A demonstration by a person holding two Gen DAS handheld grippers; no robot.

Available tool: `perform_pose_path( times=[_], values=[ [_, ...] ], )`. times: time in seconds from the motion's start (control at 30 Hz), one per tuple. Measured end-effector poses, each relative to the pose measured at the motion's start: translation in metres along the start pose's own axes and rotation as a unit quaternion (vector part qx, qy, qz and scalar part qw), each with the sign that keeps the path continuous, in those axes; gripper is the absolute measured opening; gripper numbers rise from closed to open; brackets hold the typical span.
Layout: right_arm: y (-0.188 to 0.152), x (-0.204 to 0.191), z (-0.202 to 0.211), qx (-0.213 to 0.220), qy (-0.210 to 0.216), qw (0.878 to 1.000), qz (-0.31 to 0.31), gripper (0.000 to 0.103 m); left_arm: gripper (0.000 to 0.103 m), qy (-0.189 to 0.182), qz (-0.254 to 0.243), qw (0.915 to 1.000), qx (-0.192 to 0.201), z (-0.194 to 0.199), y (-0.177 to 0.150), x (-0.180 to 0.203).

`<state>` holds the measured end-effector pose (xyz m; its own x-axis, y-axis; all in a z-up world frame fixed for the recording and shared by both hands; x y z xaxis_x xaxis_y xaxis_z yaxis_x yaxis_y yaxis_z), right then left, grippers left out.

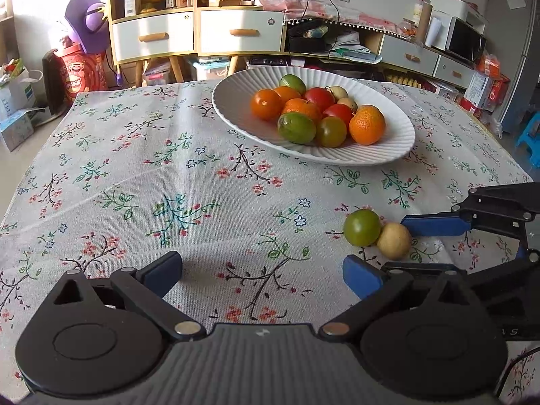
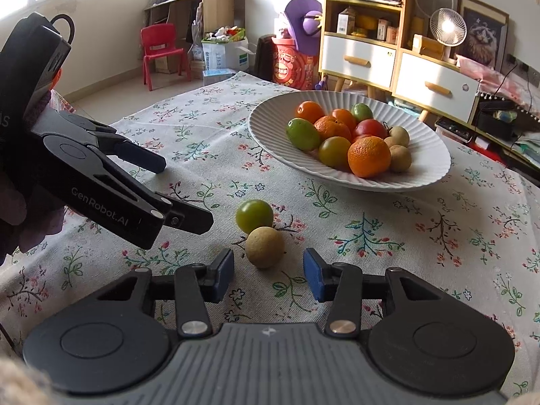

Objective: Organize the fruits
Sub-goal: 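Grasp the small green tomato with the left gripper while the right grasps the brown fruit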

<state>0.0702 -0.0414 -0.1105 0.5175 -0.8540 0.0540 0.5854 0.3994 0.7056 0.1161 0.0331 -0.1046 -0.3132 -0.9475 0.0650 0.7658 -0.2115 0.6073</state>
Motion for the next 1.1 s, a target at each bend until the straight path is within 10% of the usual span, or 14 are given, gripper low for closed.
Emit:
perform_pose_path(
  times=[0.23,0.7,1.1],
  values=[
    [0.005,-0.001,-0.003,0.005,0.007,1.000,-0.001,0.023,0.095,-0.002,-0.004,1.0000,-0.001,0.000,0.000,0.003],
    [0.000,0.022,0.013,-0.003,-0.007,1.000,-0.021,0.023,0.088,-0.061,-0.028,0.9976,0.015,-0.006,0.005,0.041],
    [-0.002,0.034,0.018,-0.005,-0.019,0.999,-0.029,0.023,0.038,-0.107,-0.019,0.9939,0.015,-0.008,0.018,0.061]
  ],
)
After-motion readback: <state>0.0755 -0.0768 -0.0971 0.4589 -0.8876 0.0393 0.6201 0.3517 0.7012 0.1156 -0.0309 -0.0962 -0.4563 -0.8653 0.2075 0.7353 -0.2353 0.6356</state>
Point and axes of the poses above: each gripper's, at about its wrist camera, not at the fingertips, and z roughly against the way its jaws point, x to its right, y to its top, the point moved 9 cm from there along -z, roughly the way its jaws point, and after that the axes turned 6 degrees about -x, right-handed, at the moved point
